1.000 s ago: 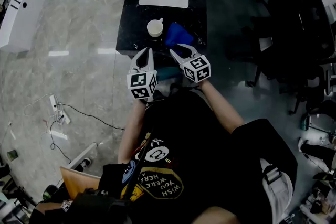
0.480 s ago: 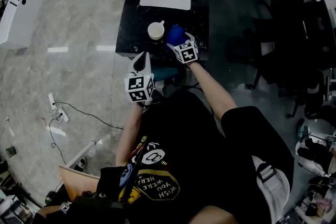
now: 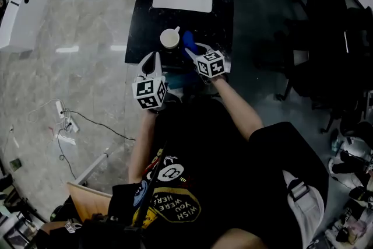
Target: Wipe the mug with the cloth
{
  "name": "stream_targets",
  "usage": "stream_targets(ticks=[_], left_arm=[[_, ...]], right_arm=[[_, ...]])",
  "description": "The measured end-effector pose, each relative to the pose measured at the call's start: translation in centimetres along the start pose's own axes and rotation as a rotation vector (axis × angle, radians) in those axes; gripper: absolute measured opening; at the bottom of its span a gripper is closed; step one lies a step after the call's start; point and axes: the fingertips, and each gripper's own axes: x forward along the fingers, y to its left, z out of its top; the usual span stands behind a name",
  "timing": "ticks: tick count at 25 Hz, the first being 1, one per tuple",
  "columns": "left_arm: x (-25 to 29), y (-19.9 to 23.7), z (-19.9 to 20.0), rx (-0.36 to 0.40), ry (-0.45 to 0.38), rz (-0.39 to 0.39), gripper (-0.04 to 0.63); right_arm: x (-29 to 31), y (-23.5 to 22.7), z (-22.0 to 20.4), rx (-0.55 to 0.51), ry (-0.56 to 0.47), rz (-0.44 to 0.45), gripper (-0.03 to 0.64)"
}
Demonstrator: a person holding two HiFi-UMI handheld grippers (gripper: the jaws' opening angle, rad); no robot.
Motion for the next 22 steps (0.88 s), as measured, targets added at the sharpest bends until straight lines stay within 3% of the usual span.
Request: stream_targets(ticks=[3, 8, 10, 13, 18, 22], left_arm=[[1.6, 0.2, 0.4, 0.007, 0.000, -0.043, 0.005], [8.0, 0.0, -0.6, -0.059, 0.014, -0.218, 0.005], [10.0, -0.5, -1.2, -0.073, 0.046, -0.297, 0.005], [11.6, -1.3, -1.7, -0.033, 0.079, -0.379, 0.005], [11.6, -1.9, -2.1, 0.007, 0.096, -0.418, 0.004], [11.2, -2.3, -2.6, 0.012, 0.100, -0.416, 0.004]], right_arm=[[-0.4, -0.3, 3.3, 0.190, -0.147, 0.104, 0.112], [1.8, -0.9, 5.0, 0.519, -0.195, 0.280, 0.112], [1.5, -0.8, 4.6, 0.545, -0.197, 0.295, 0.110], [0.5, 0.5, 4.5, 0.530, -0.201, 0.333, 0.110], [-0.6, 3.5, 3.7, 0.410, -0.164, 0.386, 0.112], [0.2, 0.2, 5.8, 0.475, -0.245, 0.299, 0.112]])
